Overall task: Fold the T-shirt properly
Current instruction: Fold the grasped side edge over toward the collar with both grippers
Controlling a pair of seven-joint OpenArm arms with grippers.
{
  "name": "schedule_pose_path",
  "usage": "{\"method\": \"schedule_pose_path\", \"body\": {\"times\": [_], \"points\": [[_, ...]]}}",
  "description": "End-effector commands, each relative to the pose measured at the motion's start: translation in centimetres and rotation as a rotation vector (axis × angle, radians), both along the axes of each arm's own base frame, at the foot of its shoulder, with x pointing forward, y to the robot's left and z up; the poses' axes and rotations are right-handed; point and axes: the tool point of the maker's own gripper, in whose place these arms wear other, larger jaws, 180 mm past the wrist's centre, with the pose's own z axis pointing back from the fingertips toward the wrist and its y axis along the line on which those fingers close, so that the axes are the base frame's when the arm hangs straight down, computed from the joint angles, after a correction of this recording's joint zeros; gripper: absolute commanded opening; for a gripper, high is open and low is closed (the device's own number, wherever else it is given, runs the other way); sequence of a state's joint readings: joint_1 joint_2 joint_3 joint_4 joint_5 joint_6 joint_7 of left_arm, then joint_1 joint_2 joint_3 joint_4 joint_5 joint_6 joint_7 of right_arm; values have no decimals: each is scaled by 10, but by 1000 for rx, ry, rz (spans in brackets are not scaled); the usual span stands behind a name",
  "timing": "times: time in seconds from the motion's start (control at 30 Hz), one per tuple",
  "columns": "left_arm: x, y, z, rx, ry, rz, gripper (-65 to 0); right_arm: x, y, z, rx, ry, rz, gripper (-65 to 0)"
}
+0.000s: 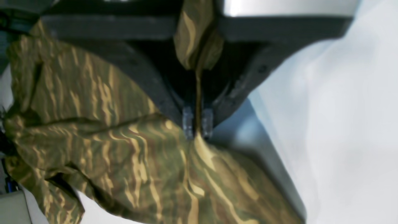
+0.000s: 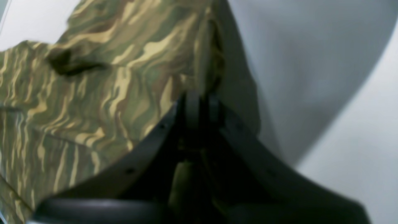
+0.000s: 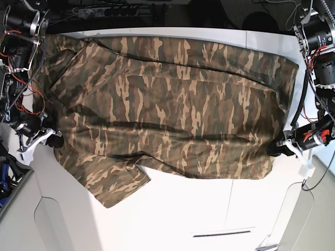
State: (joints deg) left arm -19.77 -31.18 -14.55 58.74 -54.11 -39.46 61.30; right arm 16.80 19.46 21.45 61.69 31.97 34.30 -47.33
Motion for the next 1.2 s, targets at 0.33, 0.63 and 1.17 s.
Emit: {"method": "schedule_pose_path", "body": {"times": [0.33,0.63,1.17], "points": [[-38,3,21,113,-40,-112,-638,-37,-23,29,-89,-75,38,-650],[-71,2,-3,137,35,-139,-637,-71,-29,9,-81,8,33,-650],[-89,1,-17,115,74,-134,-338,-86,-29,-10,-105,46,15,-318]]}}
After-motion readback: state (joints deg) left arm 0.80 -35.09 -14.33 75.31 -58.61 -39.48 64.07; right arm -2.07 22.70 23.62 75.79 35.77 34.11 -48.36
